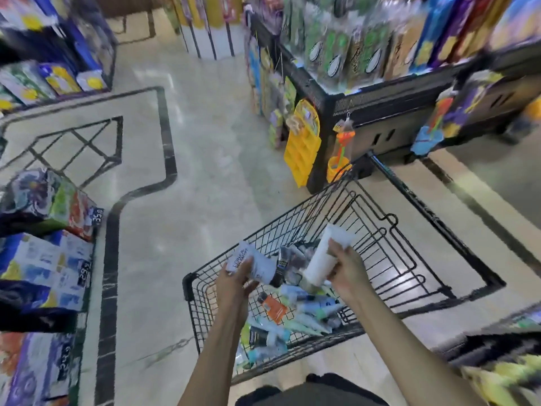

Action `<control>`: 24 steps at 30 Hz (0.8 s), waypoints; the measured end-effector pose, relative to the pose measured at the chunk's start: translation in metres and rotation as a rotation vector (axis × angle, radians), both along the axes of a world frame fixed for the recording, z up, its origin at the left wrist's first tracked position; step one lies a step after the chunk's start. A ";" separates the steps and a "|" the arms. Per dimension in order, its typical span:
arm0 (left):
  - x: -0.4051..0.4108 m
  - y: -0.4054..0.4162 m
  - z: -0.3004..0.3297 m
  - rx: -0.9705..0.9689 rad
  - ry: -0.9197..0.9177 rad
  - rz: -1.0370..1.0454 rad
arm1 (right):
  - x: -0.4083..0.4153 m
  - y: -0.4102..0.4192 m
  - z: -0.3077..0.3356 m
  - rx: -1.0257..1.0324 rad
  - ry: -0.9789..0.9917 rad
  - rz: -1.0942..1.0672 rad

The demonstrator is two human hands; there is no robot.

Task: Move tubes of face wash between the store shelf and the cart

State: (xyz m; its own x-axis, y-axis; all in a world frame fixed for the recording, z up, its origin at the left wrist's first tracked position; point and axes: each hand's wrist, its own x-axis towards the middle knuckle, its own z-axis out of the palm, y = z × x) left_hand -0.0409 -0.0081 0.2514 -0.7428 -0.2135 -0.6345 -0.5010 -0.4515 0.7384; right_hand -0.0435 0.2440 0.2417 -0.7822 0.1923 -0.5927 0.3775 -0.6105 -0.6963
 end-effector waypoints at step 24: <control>0.161 0.147 0.029 0.292 -0.030 -1.279 | 0.370 0.016 0.035 0.126 0.013 -0.763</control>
State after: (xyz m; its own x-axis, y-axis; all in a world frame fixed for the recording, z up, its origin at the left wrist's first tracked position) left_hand 0.1204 0.1394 0.2808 -0.3012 0.7740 -0.5569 -0.7061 0.2115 0.6758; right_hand 0.3261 0.2596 0.2767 -0.4131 0.7462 -0.5220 -0.1250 -0.6143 -0.7791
